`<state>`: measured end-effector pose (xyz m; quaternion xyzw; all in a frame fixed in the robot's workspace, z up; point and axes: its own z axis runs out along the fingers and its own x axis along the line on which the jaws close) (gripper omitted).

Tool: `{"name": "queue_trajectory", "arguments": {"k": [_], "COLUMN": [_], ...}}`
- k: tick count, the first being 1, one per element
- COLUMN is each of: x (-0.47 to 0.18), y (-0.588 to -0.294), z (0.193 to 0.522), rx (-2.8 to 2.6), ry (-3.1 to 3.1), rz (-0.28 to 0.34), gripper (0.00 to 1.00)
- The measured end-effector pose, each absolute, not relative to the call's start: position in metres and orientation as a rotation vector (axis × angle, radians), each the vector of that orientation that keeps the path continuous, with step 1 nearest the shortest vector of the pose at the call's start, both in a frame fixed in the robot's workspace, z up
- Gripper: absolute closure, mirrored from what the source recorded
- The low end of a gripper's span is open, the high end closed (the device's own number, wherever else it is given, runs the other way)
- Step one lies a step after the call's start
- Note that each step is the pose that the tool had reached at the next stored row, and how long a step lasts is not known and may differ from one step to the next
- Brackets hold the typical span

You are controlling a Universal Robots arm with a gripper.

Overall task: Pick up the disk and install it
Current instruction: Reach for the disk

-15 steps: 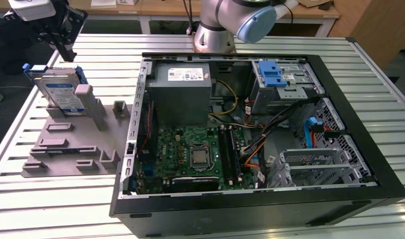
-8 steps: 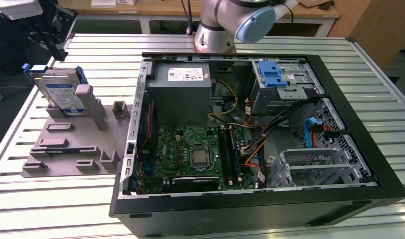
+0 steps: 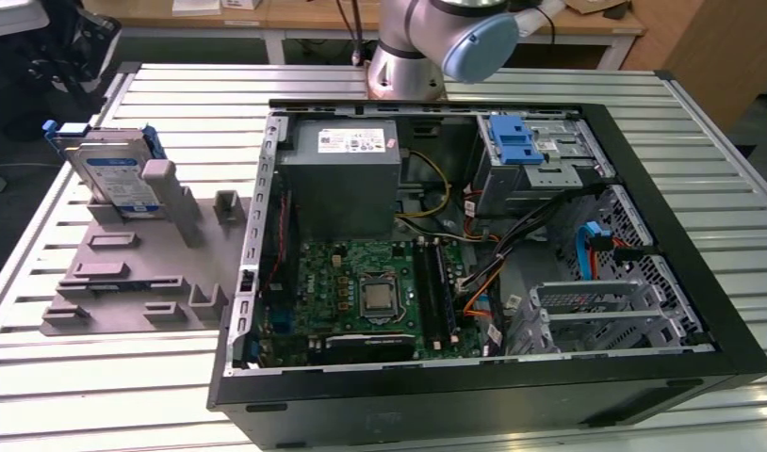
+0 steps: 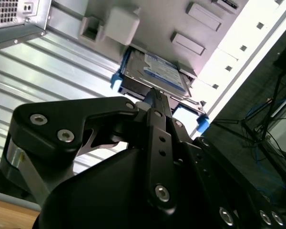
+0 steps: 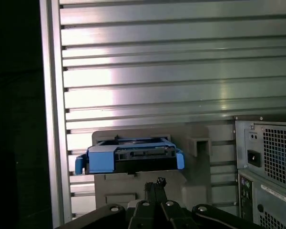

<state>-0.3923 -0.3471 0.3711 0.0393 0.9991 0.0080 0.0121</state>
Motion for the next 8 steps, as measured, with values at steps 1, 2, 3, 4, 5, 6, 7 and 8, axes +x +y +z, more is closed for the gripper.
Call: {"name": "queue_trajectory", "arguments": {"k": [1,2,3,4,5,6,7,8], "x": [-0.396,-0.4,-0.403,-0.405,-0.407,-0.41,-0.412,-0.415], "y": [-0.346,-0.346,-0.345,-0.345,-0.344,-0.344,-0.343,-0.343], "z": [0.37,0.369,0.369,0.368,0.367,0.367,0.366,0.366], "rx": [0.122,0.123,0.123,0.123,0.123,0.123,0.123,0.123], "ry": [3.115,3.115,3.115,3.115,3.115,3.115,3.115,3.115], "rz": [0.025,0.025,0.025,0.025,0.025,0.025,0.025,0.025], "gripper": [0.89,0.89,0.89,0.89,0.89,0.89,0.89,0.89]}}
